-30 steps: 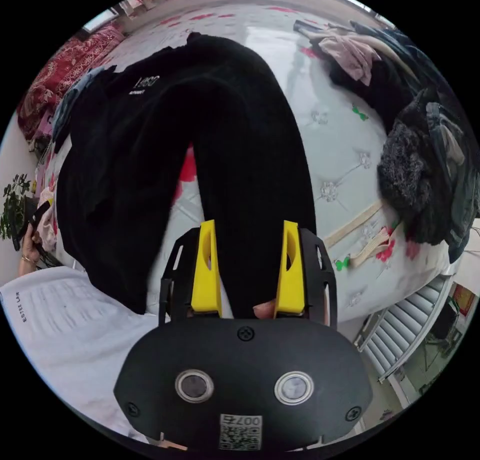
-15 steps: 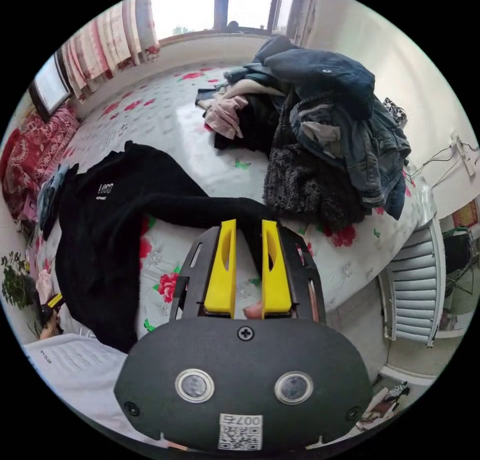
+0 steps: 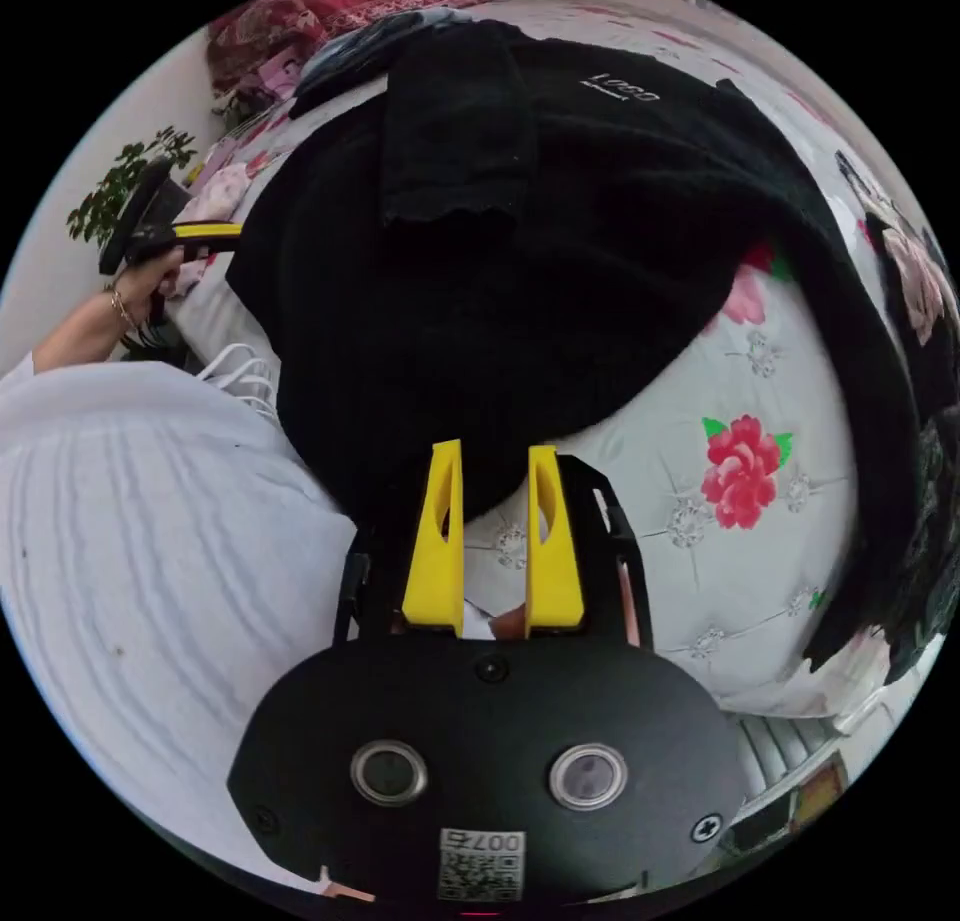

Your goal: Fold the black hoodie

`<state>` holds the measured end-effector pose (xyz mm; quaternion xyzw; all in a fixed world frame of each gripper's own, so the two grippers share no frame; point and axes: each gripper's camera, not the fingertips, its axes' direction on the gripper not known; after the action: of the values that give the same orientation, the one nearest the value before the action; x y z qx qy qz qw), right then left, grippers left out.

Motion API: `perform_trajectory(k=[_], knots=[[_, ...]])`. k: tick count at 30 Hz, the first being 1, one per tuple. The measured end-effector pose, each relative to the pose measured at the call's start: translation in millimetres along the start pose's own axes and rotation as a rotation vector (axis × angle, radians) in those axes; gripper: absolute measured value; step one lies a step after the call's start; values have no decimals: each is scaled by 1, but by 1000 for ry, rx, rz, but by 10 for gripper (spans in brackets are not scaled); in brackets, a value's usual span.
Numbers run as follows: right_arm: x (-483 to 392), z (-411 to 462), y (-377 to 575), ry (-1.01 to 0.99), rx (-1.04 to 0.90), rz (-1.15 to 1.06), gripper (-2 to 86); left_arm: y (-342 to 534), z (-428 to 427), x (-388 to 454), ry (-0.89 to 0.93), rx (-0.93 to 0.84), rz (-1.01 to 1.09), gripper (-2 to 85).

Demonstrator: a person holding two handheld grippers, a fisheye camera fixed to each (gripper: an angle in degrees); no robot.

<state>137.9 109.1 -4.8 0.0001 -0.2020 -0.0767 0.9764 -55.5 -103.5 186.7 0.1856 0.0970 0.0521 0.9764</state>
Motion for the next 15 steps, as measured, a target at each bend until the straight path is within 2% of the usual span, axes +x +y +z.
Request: perform_trajectory(k=[2,4,7,9,12,15], knots=[[-13,0,3,35,-43,-140,49,15,-7,9,9,0,28,-4],[-8,-4,14,69,-77,-137,40,35,-13,23,37,-22,77,-4],[6,-12,61,222,-114,-121,35,78,-29,69,136,-72,231,-3],[20,-13,91,235,-138,-69,39,111,-39,107,224,-121,345,0],[50,-21,126,111,-110,107,57,134,-56,107,267,-96,267,11],[87,-57,156,84,117,335,78,144,-94,66,357,-18,110,35]])
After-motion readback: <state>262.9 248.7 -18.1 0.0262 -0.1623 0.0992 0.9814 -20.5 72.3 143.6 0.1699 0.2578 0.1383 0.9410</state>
